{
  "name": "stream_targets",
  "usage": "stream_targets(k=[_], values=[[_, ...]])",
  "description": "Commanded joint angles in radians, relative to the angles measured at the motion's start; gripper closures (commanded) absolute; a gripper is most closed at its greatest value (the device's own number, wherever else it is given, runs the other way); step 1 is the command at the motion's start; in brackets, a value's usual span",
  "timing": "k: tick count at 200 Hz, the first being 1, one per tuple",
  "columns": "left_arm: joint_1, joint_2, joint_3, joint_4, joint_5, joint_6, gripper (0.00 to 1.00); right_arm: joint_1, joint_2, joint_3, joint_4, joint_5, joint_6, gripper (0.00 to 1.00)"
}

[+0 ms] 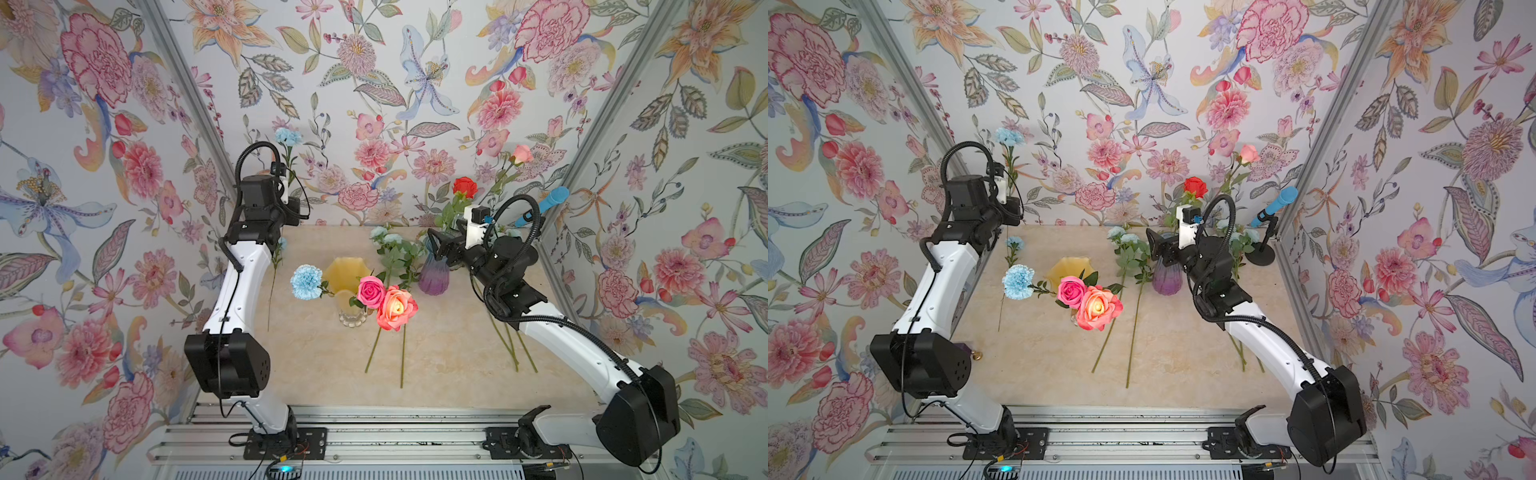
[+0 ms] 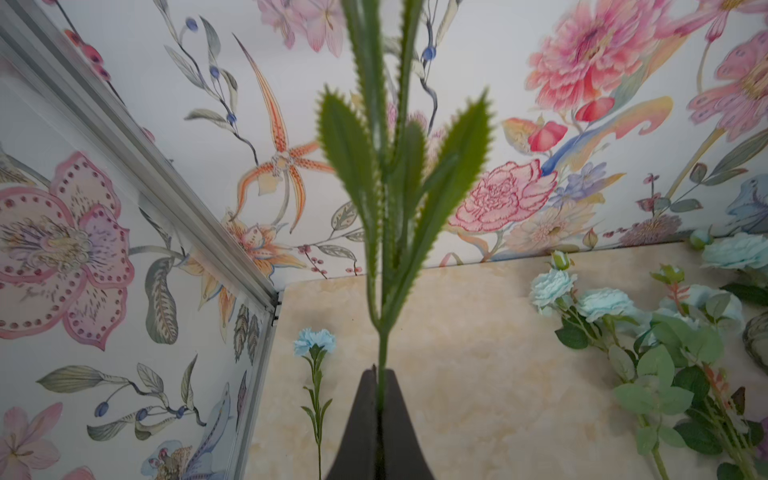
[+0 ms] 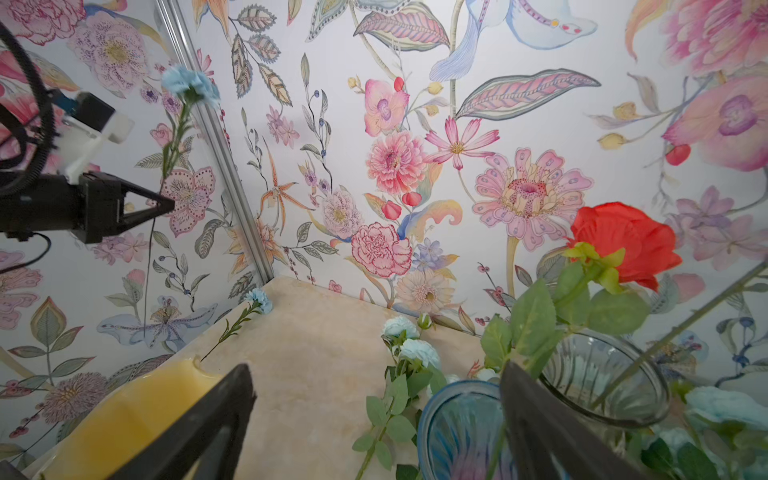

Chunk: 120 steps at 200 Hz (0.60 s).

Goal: Pick out blue flowers from the vase
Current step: Place the flower at the center of the board.

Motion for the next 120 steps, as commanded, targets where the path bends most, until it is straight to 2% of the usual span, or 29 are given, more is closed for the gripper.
stream_targets(k=[1,50,120], values=[[0.008,0.064,-0.044,-0.015,0.017,0.026,1.00,0.001,-0.026,-0.010,0.055,0.008,-0.037,0.07],[0.013,0.201,-0.107,0.011,-0.006,0.028,1.00,0.006,-0.031,-0.012,0.018,0.067,-0.112,0.07],[0.034,0.268,-0.219,0.044,-0.015,0.010,1.00,0.032,0.021,0.015,0.011,0.061,-0.133,0.08]])
